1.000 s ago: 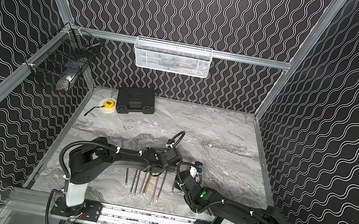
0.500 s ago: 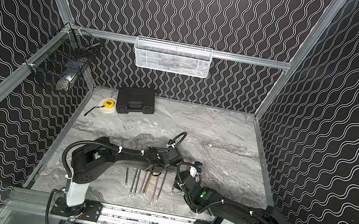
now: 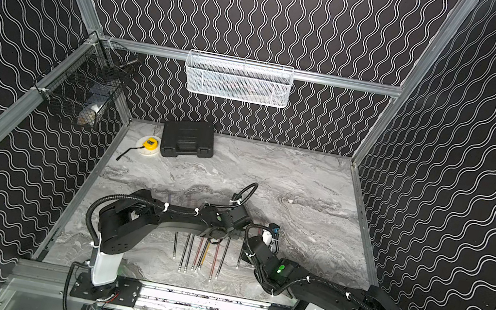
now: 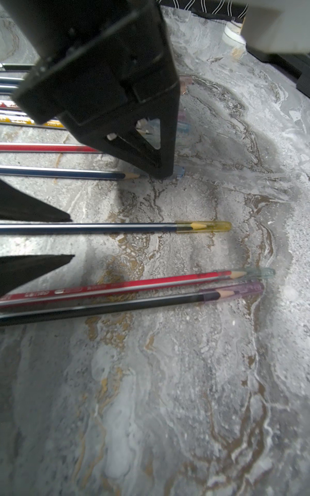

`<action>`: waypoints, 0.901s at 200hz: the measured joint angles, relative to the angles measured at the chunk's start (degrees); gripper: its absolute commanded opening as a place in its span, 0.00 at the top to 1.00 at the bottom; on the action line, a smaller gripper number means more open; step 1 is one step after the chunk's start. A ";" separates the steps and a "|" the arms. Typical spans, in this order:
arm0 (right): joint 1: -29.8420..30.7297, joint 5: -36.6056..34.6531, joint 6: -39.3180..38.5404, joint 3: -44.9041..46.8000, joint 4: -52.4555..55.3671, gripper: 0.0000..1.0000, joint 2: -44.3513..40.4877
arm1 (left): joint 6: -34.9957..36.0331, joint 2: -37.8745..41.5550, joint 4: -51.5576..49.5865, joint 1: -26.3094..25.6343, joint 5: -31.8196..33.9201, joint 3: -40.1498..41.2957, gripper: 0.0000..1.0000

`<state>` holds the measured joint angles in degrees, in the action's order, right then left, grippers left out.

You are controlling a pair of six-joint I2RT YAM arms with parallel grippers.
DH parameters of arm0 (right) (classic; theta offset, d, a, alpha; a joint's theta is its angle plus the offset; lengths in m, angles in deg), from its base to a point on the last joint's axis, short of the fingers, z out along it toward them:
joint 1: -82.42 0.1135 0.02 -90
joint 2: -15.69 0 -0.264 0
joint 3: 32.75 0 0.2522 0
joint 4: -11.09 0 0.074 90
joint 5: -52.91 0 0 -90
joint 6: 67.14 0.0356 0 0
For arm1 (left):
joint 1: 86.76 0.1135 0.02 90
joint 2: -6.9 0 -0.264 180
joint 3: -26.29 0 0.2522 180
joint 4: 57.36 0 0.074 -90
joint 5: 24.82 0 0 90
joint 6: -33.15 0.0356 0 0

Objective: Remove the protective cover of the pencils
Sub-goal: Place the protective sleeve at the center of the board, then pick up the pencil from the center of the board.

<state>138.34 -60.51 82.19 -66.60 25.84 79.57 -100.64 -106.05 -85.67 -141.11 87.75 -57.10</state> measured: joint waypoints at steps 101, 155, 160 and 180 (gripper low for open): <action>0.00 -0.02 -1.95 -4.92 6.03 0.77 0.37 | 0.37 12.11 3.17 0.07 -2.08 5.68 0.65; 0.22 0.24 -3.43 -8.04 7.89 0.75 5.33 | -0.46 32.04 7.50 0.07 0.57 20.11 0.58; 0.22 0.33 -3.43 -8.39 7.91 0.75 5.92 | -0.79 33.79 7.91 0.09 1.18 21.57 0.57; 0.22 0.42 -3.87 -9.79 8.35 0.73 8.35 | -1.84 40.61 8.83 0.22 3.78 26.84 0.56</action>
<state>138.56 -60.09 78.33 -76.40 34.19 87.91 -102.48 -65.44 -76.83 -140.89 91.53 -30.26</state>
